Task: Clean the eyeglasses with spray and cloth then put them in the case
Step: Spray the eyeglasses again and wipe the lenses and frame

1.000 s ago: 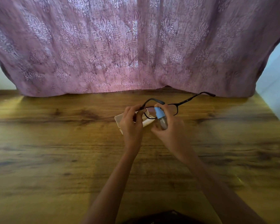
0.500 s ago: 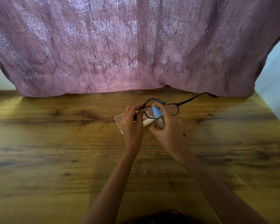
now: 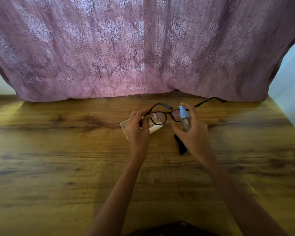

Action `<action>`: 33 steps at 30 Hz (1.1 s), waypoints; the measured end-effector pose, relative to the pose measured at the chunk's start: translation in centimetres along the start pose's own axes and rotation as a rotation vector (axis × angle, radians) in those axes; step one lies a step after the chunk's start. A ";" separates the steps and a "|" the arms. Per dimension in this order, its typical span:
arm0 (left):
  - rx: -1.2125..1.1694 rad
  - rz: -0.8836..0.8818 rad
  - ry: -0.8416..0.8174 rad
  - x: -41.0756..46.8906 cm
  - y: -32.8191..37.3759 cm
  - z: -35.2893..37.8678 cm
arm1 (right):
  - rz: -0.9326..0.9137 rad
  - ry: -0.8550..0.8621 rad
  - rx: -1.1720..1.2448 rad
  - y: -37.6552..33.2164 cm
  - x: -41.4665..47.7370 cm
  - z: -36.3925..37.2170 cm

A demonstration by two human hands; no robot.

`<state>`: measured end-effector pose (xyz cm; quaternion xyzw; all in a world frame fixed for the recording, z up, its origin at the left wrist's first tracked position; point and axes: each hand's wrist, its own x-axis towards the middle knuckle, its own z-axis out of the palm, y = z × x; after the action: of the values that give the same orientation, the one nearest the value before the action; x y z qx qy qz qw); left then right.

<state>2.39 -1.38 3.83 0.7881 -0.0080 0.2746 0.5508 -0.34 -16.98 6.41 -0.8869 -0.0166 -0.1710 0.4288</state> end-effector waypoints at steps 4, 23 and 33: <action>0.008 -0.008 -0.001 -0.1 -0.2 0.1 | 0.002 -0.032 -0.117 0.2 -0.2 -0.4; -0.030 -0.016 -0.014 -0.1 -0.3 0.0 | -0.039 0.133 -0.232 1.0 -0.3 0.0; -0.043 -0.067 0.012 0.5 -0.4 0.1 | 0.106 0.014 0.107 3.5 -1.0 -0.2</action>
<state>2.97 -1.12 3.66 0.7743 0.0158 0.2607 0.5764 -0.71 -19.24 3.63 -0.8610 0.0241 -0.1531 0.4844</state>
